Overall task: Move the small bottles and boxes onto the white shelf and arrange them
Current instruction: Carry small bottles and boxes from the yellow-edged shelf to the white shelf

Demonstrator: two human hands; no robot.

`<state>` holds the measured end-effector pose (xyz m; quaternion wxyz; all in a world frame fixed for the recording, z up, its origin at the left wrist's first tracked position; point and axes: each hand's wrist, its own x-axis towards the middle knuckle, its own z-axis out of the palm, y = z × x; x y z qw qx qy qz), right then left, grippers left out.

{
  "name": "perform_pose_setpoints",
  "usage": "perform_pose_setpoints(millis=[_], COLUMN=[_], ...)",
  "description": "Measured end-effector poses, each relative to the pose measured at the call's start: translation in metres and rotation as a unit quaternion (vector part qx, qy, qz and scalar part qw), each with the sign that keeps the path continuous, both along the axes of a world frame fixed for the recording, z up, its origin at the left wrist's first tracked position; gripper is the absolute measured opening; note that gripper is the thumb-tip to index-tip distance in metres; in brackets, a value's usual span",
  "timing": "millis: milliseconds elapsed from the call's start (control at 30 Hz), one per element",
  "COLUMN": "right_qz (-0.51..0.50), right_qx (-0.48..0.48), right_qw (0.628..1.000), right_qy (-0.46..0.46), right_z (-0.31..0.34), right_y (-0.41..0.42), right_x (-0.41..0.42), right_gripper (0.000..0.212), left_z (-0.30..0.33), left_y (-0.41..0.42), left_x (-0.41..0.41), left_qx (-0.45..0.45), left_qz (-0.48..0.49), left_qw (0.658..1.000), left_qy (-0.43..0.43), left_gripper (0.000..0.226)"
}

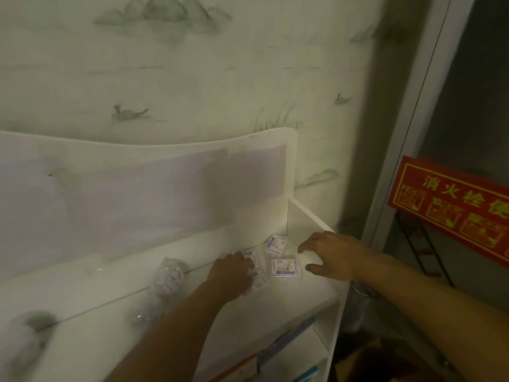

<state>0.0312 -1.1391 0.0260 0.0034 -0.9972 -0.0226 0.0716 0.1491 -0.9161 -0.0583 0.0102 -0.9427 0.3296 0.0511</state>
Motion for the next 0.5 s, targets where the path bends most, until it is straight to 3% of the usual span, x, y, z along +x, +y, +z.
perform_pose_setpoints(millis=[200,367,500], right_qz=[0.027,0.097,0.172], right_qx=[0.013,0.026,0.039], right_qw=[0.999,0.994,0.982], right_qy=[-0.015,-0.046,-0.066], right_z=[0.011,0.026,0.038], right_y=[0.007,0.059,0.122], right_x=[0.021,0.064,0.091], right_gripper=[0.049,0.046,0.045], left_z=[0.034,0.092,0.133], left_y=[0.019,0.097,0.185], left_x=[0.002,0.004,-0.007], left_qx=[0.014,0.072,0.095], left_qz=[-0.019,-0.060,0.011], left_qw=[1.000,0.994,0.993], left_qy=[-0.011,-0.054,-0.068], left_gripper=[0.040,0.041,0.040])
